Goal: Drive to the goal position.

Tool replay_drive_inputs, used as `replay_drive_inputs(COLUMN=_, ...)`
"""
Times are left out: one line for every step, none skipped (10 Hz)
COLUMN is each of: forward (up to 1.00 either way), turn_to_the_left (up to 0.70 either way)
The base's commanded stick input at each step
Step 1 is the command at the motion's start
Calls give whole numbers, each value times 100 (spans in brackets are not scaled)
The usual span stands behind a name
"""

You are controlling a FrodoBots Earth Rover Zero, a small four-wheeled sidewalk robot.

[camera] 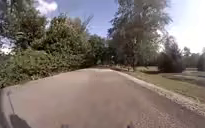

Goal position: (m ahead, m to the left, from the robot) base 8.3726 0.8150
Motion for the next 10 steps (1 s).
replay_drive_inputs(forward=70, turn_to_the_left=0)
replay_drive_inputs(forward=70, turn_to_the_left=0)
replay_drive_inputs(forward=70, turn_to_the_left=0)
replay_drive_inputs(forward=70, turn_to_the_left=0)
replay_drive_inputs(forward=70, turn_to_the_left=0)
replay_drive_inputs(forward=70, turn_to_the_left=0)
replay_drive_inputs(forward=70, turn_to_the_left=0)
replay_drive_inputs(forward=70, turn_to_the_left=0)
replay_drive_inputs(forward=70, turn_to_the_left=0)
replay_drive_inputs(forward=70, turn_to_the_left=0)
